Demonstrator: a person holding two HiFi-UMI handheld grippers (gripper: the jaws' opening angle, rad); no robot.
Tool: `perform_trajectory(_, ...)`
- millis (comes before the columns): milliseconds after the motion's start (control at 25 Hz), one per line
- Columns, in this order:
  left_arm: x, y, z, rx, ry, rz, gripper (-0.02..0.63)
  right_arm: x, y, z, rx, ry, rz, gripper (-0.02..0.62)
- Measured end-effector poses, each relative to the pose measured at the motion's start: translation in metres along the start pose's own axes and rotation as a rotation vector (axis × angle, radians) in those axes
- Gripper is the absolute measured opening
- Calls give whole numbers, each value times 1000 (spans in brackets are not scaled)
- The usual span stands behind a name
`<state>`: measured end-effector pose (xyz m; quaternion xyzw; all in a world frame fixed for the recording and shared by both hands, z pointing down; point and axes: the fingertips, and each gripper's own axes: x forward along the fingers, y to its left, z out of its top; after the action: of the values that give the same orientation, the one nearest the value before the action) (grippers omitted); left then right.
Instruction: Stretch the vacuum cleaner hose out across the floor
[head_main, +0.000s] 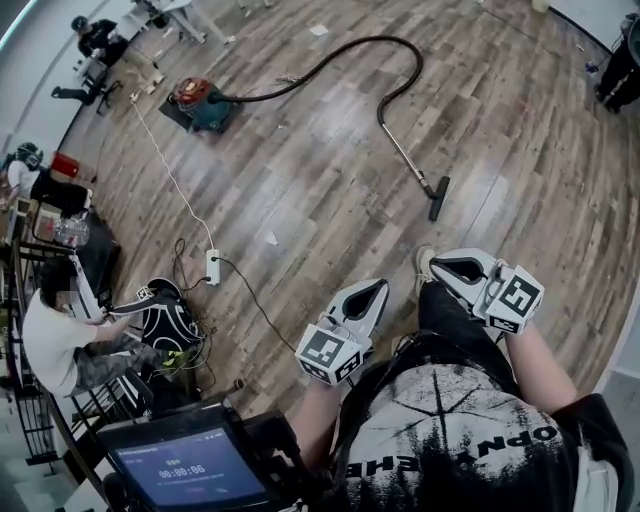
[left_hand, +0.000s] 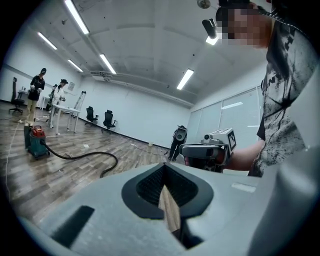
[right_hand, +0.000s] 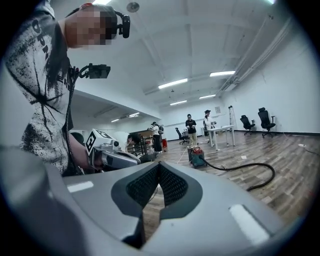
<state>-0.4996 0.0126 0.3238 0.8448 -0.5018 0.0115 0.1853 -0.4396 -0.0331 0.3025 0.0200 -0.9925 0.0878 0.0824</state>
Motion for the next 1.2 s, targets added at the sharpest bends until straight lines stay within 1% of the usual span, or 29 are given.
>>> perform_trajectory(160,45,42,18,-7,10,37,0,25,-66,9,2,-13,35,5)
perform_trajectory(320,105,87,50,8,31,63,0,39,-149,41,136,-110,78,5)
perform_trajectory(360,120,98,58,11,40,70,0,42,-169,46,128,-97,76,5)
perform_trajectory(440,146,119,73,-1,48,84,0,49,-203,47,44,-19,70,5)
perform_trajectory(520,170,141,91,-7,45,101,0,57,-234,50,-13,27,88,5)
perform_trajectory(680,215,175,129,14,32,131,0,66,-294,67,-24,37,109,5)
perform_trajectory(840,252,200,147,25,33,126,0,81,-342,78,-51,45,114,5)
perform_trajectory(960,273,214,155,34,45,113,0,86,-376,88,-77,43,94,5)
perform_trajectory(1080,289,233,167,42,54,95,-1,93,-405,97,-71,37,64,5)
perform_trajectory(1200,306,260,172,47,64,55,0,106,-429,97,-71,40,26,5)
